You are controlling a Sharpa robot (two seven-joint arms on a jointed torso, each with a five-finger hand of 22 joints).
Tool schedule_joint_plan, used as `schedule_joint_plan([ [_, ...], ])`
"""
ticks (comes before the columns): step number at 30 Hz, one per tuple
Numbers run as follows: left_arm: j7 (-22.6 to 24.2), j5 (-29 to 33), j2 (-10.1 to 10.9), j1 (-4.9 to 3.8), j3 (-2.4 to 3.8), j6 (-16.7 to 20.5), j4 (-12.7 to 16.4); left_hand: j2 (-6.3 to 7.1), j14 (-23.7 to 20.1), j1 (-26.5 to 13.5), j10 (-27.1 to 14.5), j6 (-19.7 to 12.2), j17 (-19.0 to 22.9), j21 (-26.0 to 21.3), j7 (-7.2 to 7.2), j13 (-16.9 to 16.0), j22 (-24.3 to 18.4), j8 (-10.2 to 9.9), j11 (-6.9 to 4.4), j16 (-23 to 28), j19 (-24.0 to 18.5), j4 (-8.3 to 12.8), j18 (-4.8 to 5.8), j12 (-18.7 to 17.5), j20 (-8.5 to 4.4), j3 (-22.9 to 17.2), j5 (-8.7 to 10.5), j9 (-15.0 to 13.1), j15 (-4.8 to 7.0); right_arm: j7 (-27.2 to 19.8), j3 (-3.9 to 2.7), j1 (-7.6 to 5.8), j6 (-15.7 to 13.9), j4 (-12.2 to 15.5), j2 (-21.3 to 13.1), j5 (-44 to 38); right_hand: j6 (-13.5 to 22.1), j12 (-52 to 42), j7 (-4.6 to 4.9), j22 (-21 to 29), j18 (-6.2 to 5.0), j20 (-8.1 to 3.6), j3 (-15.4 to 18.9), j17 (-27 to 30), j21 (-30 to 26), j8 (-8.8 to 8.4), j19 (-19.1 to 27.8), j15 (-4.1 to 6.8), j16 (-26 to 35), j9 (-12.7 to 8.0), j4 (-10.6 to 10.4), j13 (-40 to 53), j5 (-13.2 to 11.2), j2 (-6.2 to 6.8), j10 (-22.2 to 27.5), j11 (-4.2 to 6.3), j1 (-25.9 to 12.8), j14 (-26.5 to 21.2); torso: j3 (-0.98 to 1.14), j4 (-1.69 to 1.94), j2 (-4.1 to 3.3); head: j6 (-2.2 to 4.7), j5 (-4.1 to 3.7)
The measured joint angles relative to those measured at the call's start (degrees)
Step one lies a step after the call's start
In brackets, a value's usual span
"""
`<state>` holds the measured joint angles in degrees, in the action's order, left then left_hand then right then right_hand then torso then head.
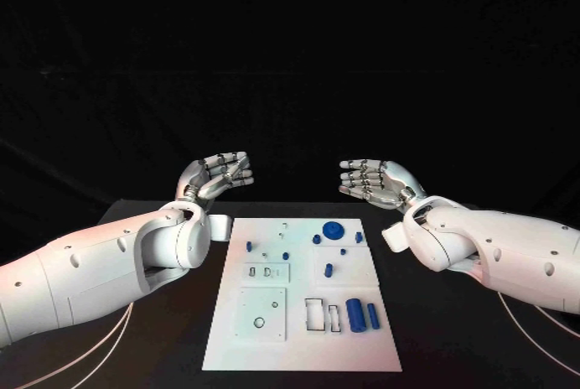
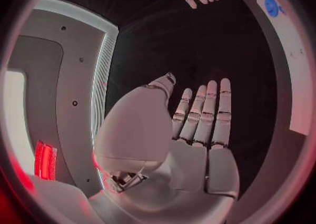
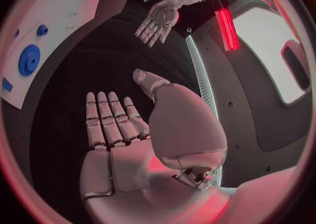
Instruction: Assemble the parts on the task board
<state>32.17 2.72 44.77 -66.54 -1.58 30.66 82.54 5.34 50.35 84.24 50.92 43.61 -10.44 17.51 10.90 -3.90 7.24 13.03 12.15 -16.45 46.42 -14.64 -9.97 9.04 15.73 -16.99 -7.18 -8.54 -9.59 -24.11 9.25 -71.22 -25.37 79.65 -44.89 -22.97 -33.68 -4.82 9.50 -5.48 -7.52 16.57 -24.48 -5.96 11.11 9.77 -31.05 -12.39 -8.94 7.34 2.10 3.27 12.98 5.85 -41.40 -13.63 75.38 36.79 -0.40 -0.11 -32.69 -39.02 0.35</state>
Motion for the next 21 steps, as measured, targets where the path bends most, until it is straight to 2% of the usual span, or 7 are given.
schedule_joint_plan([
  [1,-0.16,-0.27,0.26,-0.07,0.00,-0.33,0.11,0.15,1.17,0.58,1.76,1.46,-0.41,0.34,0.31,0.00,0.00,0.50,-0.47,-0.41,1.00,0.08,0.01,0.09,-0.40,-0.61,0.00,-0.23,0.43,0.18,0.00,-0.24,0.00,-0.21,0.07,-1.77,-2.03,0.00,0.30,-0.18,-0.16,-0.08,-0.55,-0.21,0.72,0.53,-1.96,0.39,-0.52,0.34,0.64,0.08,-0.25,0.22,-2.07,0.30,0.22,2.25,0.03,-0.01,-0.16,-0.01,-0.03],
  [2,-0.38,-0.67,0.67,-0.14,0.00,-0.71,0.26,0.49,2.15,0.92,3.25,2.58,-0.77,0.66,0.59,0.00,0.00,0.92,-0.89,-0.69,1.90,0.22,0.02,0.09,-0.70,-1.29,0.00,-0.40,0.80,0.46,0.00,-0.60,0.03,-0.47,0.14,-3.98,-3.84,0.00,0.56,-0.35,-0.95,-0.19,-0.96,-0.45,1.36,1.01,-3.72,0.76,-0.94,0.60,1.27,0.08,-0.25,0.37,-3.96,0.61,0.37,4.26,0.07,-0.03,-0.36,-0.04,-0.05],
  [5,-1.07,-1.75,1.71,-0.19,0.01,-1.52,0.90,1.18,5.02,1.61,6.11,4.21,-1.92,1.76,1.29,0.00,0.11,1.30,-1.73,-1.82,4.24,0.26,0.03,-0.04,-1.75,-2.92,0.00,-0.56,1.82,1.30,-0.06,-1.29,0.22,-0.92,0.25,-8.96,-8.69,0.00,1.32,-0.83,-0.92,-0.70,-2.45,-0.94,3.19,2.17,-8.50,1.93,-2.10,1.25,2.75,0.19,-0.25,0.58,-9.18,1.52,0.58,9.83,0.20,-0.07,-0.78,-0.01,-0.19],
  [7,-1.55,-2.51,2.39,-0.33,0.01,-2.04,1.60,1.53,7.01,1.66,7.98,4.93,-2.87,2.67,1.53,0.00,0.36,1.30,-2.17,-2.66,5.83,0.25,0.03,-0.43,-2.47,-4.01,0.00,-0.56,2.46,1.95,-0.06,-1.68,0.46,-1.07,0.25,-11.92,-11.21,0.00,1.76,-1.15,-1.80,-1.20,-3.24,-1.26,4.32,2.65,-11.12,2.67,-2.76,1.50,3.55,0.19,-0.49,0.89,-12.04,2.08,0.87,13.02,0.25,-0.14,-1.15,0.10,-0.27],
  [15,-3.73,-5.47,5.60,-1.22,0.02,-4.56,5.66,3.40,12.34,0.57,12.52,6.90,-6.62,6.61,1.77,0.00,1.96,1.61,-3.46,-6.88,9.96,0.23,0.05,-1.55,-4.91,-6.05,0.32,-0.85,4.48,9.54,-0.27,-4.03,4.48,-0.92,0.53,-27.66,-17.26,0.45,3.27,-2.92,-1.79,-3.39,-4.63,-2.74,8.81,3.09,-18.45,5.28,-5.00,1.83,4.94,0.37,-0.48,2.94,-19.48,3.89,-0.59,23.15,0.41,-0.19,-3.16,0.87,-0.52],
  [17,-4.24,-6.01,6.30,-1.59,0.03,-5.22,7.05,3.69,12.84,0.28,12.90,6.90,-7.51,7.41,1.77,0.00,2.35,1.61,-3.46,-7.97,10.39,0.18,0.06,-1.95,-5.01,-6.11,0.33,-0.98,4.57,12.22,-0.32,-4.50,5.94,-0.62,0.56,-32.37,-18.24,0.45,3.07,-3.79,-1.79,-4.23,-4.43,-3.81,10.58,3.09,-20.62,6.20,-6.21,1.83,5.14,0.47,-0.48,3.78,-20.88,4.45,-0.80,26.36,0.36,-0.12,-3.64,0.88,-0.67],
  [21,-5.05,-6.76,7.61,-1.96,0.06,-6.31,9.55,3.80,12.91,0.17,12.90,6.90,-8.20,7.90,1.77,0.00,2.64,1.61,-3.46,-8.67,10.52,0.18,0.06,-2.22,-5.06,-6.11,0.33,-0.97,4.64,16.84,-0.32,-5.07,8.20,0.35,0.74,-41.31,-20.11,0.45,1.77,-6.44,-1.80,-6.33,-2.72,-7.60,15.48,3.09,-25.28,8.22,-10.38,1.85,5.04,0.74,-0.43,4.78,-23.71,5.87,-1.19,33.14,0.10,0.13,-4.69,0.80,-0.81],
])
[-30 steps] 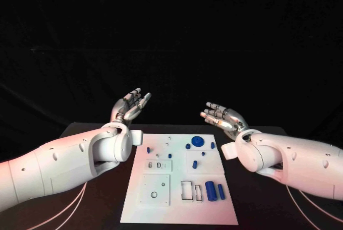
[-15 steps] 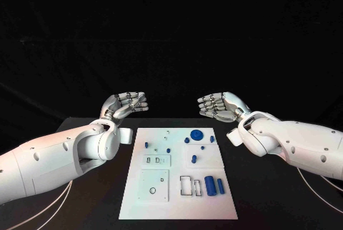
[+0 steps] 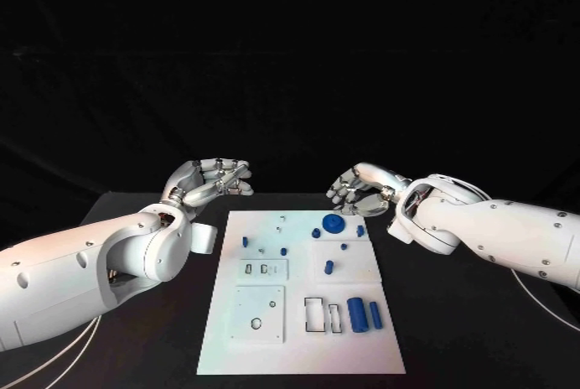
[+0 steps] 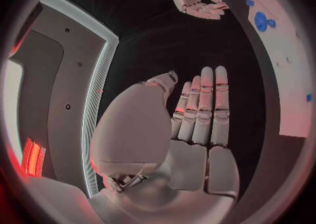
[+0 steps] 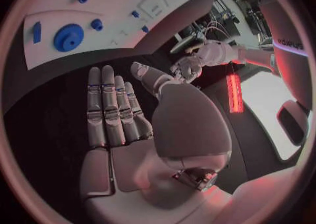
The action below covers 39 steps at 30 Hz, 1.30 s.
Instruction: Assemble the parts on the task board
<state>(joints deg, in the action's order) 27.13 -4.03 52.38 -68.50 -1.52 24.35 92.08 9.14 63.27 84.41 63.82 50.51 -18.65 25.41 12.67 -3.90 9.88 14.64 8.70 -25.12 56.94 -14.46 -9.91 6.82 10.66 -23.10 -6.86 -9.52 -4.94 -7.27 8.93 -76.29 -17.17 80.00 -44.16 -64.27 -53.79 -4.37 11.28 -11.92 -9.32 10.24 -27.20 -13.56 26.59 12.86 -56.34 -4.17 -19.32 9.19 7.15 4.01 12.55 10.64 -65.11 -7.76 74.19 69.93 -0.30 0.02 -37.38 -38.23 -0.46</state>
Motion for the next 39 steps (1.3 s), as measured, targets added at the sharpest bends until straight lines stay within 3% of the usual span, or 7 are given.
schedule_joint_plan([
  [2,-0.31,-0.21,0.51,-0.15,0.00,-0.42,1.05,0.26,0.00,-0.26,0.00,0.00,-0.32,0.27,0.00,0.00,0.12,0.00,0.00,-0.39,0.00,0.00,0.00,-0.29,0.00,0.00,0.00,0.00,0.00,1.79,0.00,-0.21,0.88,0.52,0.11,-3.85,-2.31,-0.01,-1.41,-3.58,0.00,-2.76,1.69,-5.88,6.33,0.00,-5.30,2.79,-6.22,0.19,-0.54,0.49,0.46,1.52,-3.34,1.75,-0.80,7.70,-0.10,0.14,-0.51,-0.20,-0.11],
  [11,-1.16,-0.88,2.32,-1.20,0.10,-1.75,4.61,0.48,-0.31,-0.48,-0.01,0.00,-0.99,0.51,0.00,0.00,0.25,0.00,0.00,-0.98,0.00,0.00,0.02,-0.85,0.00,0.00,0.00,0.01,-0.30,8.11,-0.01,-0.68,3.91,2.09,1.38,-19.03,-3.65,0.51,-2.17,-8.65,0.00,-4.43,3.06,-17.19,13.67,-1.20,-9.19,3.95,-17.96,0.47,-3.26,0.55,0.45,2.44,-3.56,2.26,-1.24,12.55,-0.63,0.57,-2.46,-0.34,-0.73],
  [17,-1.41,-0.96,2.75,-1.47,0.43,-2.13,5.34,0.71,-0.31,-0.71,-0.23,-0.22,-1.15,0.50,0.22,0.00,0.26,-0.04,0.22,-0.98,0.00,0.00,0.04,-0.85,0.00,0.00,0.00,0.01,-0.30,10.01,-0.02,-0.60,4.44,1.94,2.72,-24.24,-4.23,0.51,-1.93,-24.03,-0.01,-4.44,2.58,-33.92,26.80,-2.01,-13.71,3.88,-36.69,0.81,-4.81,0.60,0.89,2.96,-3.03,2.33,-0.72,13.81,-1.01,0.93,-3.41,-0.12,-0.93],
  [21,-1.51,-0.97,2.96,-1.51,0.65,-2.30,5.64,0.71,-0.31,-0.71,-0.23,-0.23,-1.21,0.50,0.22,0.00,0.31,-0.25,0.22,-0.98,0.00,0.00,0.07,-1.06,0.00,0.00,0.00,0.01,-0.30,11.05,-0.02,-0.47,4.43,1.59,3.36,-26.53,-4.23,0.51,-1.94,-33.32,1.36,-4.18,2.05,-41.12,33.94,-2.23,-16.13,3.87,-44.32,1.05,-5.35,0.60,0.89,3.25,-2.23,2.33,-0.43,13.81,-1.26,1.25,-3.98,0.12,-1.16],
  [28,-1.67,-0.97,3.17,-1.54,0.80,-2.54,5.96,0.69,-0.72,-0.73,-0.23,-0.23,-1.38,0.50,0.21,0.00,0.31,-0.25,0.22,-1.21,-0.01,0.00,0.10,-1.06,0.00,0.00,0.00,0.02,-0.29,12.59,-0.01,-0.34,4.33,0.98,4.16,-28.72,-4.61,0.51,-1.91,-39.03,1.37,-4.00,1.65,-45.62,38.25,-2.24,-17.15,3.87,-48.98,1.23,-6.06,0.65,0.90,3.25,-2.23,2.33,-0.43,13.81,-1.58,1.65,-4.60,0.31,-1.26],
  [30,-1.72,-0.97,3.21,-1.55,0.83,-2.60,6.00,0.69,-0.72,-0.73,-0.37,-0.35,-1.45,0.71,0.09,0.00,0.31,-0.25,0.36,-1.21,0.00,0.00,0.11,-1.06,0.00,0.00,0.00,0.02,-0.29,12.96,-0.01,-0.28,4.33,0.77,4.38,-29.17,-4.61,0.51,-1.91,-39.96,2.25,-3.87,1.40,-46.29,38.96,-2.24,-17.28,3.87,-49.71,1.30,-6.32,0.67,1.20,3.25,-2.23,2.33,-0.43,13.81,-1.61,1.75,-4.74,0.32,-1.30],
  [39,-1.90,-0.97,3.25,-1.62,0.88,-2.86,6.00,0.86,-0.93,-0.90,-0.44,-0.65,-1.63,0.71,0.20,0.01,0.36,-0.48,0.43,-1.44,-0.01,0.00,0.12,-1.33,0.00,0.01,0.00,0.03,-0.50,13.94,0.03,0.53,4.52,-0.24,5.17,-30.19,-4.61,0.51,-1.91,-42.70,2.25,-3.78,0.86,-48.33,40.87,-2.23,-17.76,3.87,-51.82,1.43,-6.85,0.67,1.21,3.25,-2.23,2.33,-0.43,13.81,-1.79,1.99,-5.30,0.26,-1.32],
])
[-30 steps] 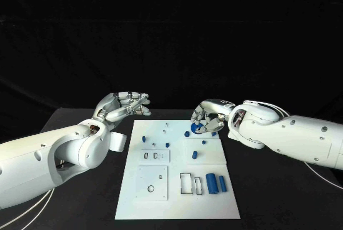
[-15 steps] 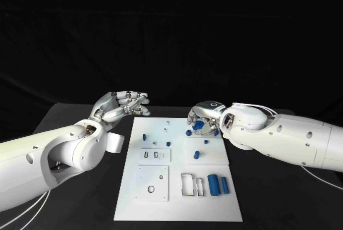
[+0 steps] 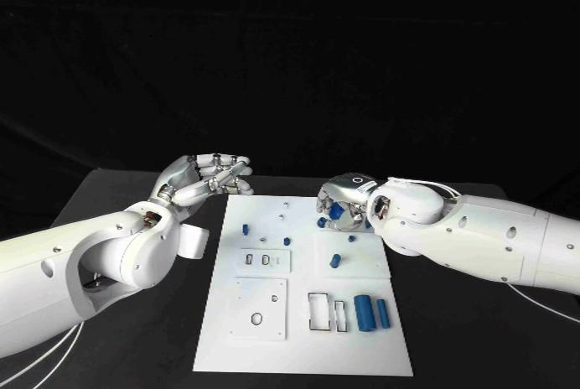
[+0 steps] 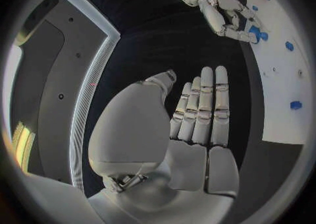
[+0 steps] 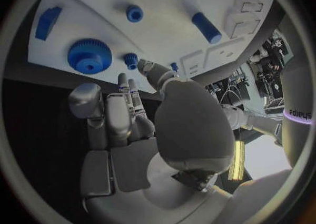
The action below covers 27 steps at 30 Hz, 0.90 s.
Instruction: Assemble the parts on the task board
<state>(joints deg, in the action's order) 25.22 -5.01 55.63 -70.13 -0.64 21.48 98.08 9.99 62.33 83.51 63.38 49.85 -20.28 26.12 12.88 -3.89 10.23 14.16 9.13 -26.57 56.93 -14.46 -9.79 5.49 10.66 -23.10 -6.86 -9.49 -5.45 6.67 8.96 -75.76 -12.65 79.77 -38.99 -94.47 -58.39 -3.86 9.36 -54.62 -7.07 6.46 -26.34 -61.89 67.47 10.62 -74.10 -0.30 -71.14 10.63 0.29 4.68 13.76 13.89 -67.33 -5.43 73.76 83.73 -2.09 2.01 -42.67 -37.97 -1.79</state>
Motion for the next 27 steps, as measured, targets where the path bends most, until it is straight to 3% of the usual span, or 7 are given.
schedule_joint_plan([
  [21,-0.39,0.01,0.07,-0.06,0.03,-0.65,-0.04,0.06,-0.41,-0.06,-0.21,-0.19,-0.31,0.00,-0.19,0.00,-0.01,-0.24,0.20,-0.28,-0.21,0.00,0.02,-0.23,0.20,0.00,0.00,0.01,-0.01,0.45,-0.01,0.50,0.24,-1.27,1.05,-0.36,-0.78,0.00,-0.17,-3.04,0.00,0.00,-2.72,-1.98,2.20,0.00,-0.40,-0.21,-2.45,0.57,-1.57,0.01,-0.86,-0.33,-0.01,0.00,0.28,0.21,-0.10,0.21,-1.30,0.51,0.15],
  [27,-0.53,0.01,0.07,-0.08,0.03,-0.77,-0.11,0.06,-0.41,-0.06,-0.41,-0.19,-0.38,0.00,-0.19,0.01,0.04,-0.23,0.41,-0.28,-0.21,0.00,0.02,-0.33,0.20,0.00,0.00,0.01,-0.01,0.50,-0.01,0.51,0.02,-1.22,1.05,-0.36,-2.45,-0.52,-0.98,-4.84,0.00,-0.24,-5.68,-2.82,3.58,1.06,-0.63,-0.21,-3.82,1.52,-2.40,0.49,-3.69,-1.94,-2.47,0.60,0.39,0.21,-0.10,0.21,-1.59,0.53,0.12],
])
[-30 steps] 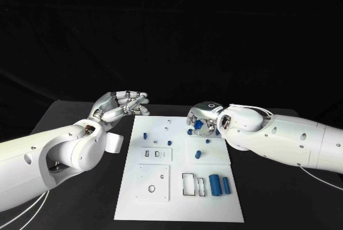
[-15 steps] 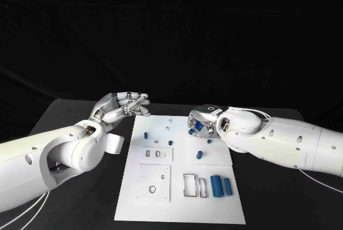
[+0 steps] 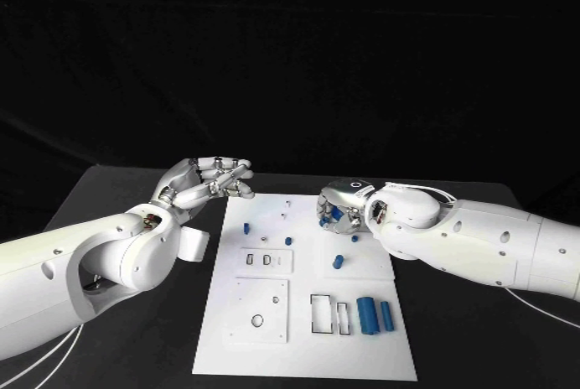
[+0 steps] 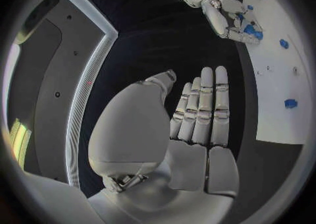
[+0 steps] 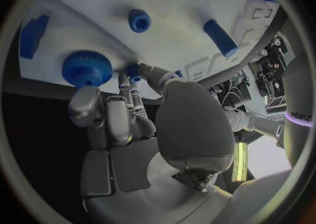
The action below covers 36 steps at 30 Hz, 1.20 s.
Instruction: Assemble the parts on the task board
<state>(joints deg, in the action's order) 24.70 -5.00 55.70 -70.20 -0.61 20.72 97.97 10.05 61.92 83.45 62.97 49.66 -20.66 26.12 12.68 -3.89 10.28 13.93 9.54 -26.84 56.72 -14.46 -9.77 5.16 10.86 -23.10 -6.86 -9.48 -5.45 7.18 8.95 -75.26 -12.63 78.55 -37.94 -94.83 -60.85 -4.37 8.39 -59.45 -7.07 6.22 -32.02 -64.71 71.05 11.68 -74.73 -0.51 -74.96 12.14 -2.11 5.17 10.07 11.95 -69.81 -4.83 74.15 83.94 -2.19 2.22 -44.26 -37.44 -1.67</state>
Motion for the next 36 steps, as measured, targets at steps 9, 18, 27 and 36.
schedule_joint_plan([
  [9,-0.32,0.00,0.00,-0.02,0.00,-0.13,-0.22,0.00,0.00,0.00,0.00,-0.21,-0.10,0.23,-0.21,0.00,0.00,0.00,0.00,-0.23,-0.20,0.00,0.00,-0.13,0.20,0.00,0.00,0.00,0.00,0.03,-0.01,0.00,-1.94,0.26,-0.16,0.00,-2.10,-0.65,-1.33,-2.84,0.65,-0.81,-2.93,-1.28,1.62,2.79,-0.81,1.15,-1.28,2.46,0.44,1.31,-2.79,-1.03,-2.68,0.86,0.60,-0.12,0.00,0.07,-0.40,0.13,-0.03],
  [18,-0.73,0.00,0.03,-0.02,0.00,-0.23,-0.44,0.00,-0.20,0.00,-0.41,-0.42,-0.24,0.23,0.00,0.00,-0.01,0.00,-0.02,-0.22,-0.20,0.00,0.01,-0.13,0.20,0.00,0.20,0.01,-0.20,0.61,-0.01,0.03,-6.45,1.31,-0.72,-0.03,-2.18,-0.66,-1.45,-3.36,0.65,-0.81,-3.67,-1.27,1.90,4.29,-0.81,1.36,-1.53,2.47,1.18,2.01,-3.45,-1.03,-2.88,0.66,0.61,0.09,-0.07,0.19,-0.66,0.34,-0.14],
  [27,-1.08,0.00,0.07,-0.02,0.00,-0.37,-0.73,0.00,-0.20,0.00,-0.41,-0.42,-0.29,0.23,0.00,0.00,0.04,-0.22,-0.02,-0.44,-0.20,0.00,0.01,-0.34,0.20,0.00,0.20,0.01,-0.20,1.85,-0.26,-0.07,-10.62,1.57,0.33,-0.47,-2.08,-0.65,-1.54,-3.46,0.64,-0.82,-3.88,-1.25,2.06,4.52,-0.79,1.35,-1.51,2.48,1.40,2.15,-3.68,-1.03,-2.88,0.66,0.62,0.09,-0.15,0.26,-0.90,0.88,-0.16],
  [36,-1.27,0.00,-0.01,-0.02,0.00,-0.44,-0.77,0.00,-0.20,0.00,-0.41,-0.62,-0.39,0.23,-0.21,0.00,0.04,-0.22,-0.02,-0.44,-0.20,0.00,0.01,-0.34,0.20,0.00,0.20,0.01,-0.20,2.81,-0.31,-0.20,-13.32,-1.64,4.13,-0.91,-1.77,-0.43,-1.42,-3.51,0.61,-1.02,-4.13,-1.13,2.06,4.87,-0.59,1.35,-1.67,2.54,1.65,2.44,-3.90,-1.02,-2.88,0.66,0.62,0.09,-0.29,0.48,-1.17,1.19,-0.40],
])
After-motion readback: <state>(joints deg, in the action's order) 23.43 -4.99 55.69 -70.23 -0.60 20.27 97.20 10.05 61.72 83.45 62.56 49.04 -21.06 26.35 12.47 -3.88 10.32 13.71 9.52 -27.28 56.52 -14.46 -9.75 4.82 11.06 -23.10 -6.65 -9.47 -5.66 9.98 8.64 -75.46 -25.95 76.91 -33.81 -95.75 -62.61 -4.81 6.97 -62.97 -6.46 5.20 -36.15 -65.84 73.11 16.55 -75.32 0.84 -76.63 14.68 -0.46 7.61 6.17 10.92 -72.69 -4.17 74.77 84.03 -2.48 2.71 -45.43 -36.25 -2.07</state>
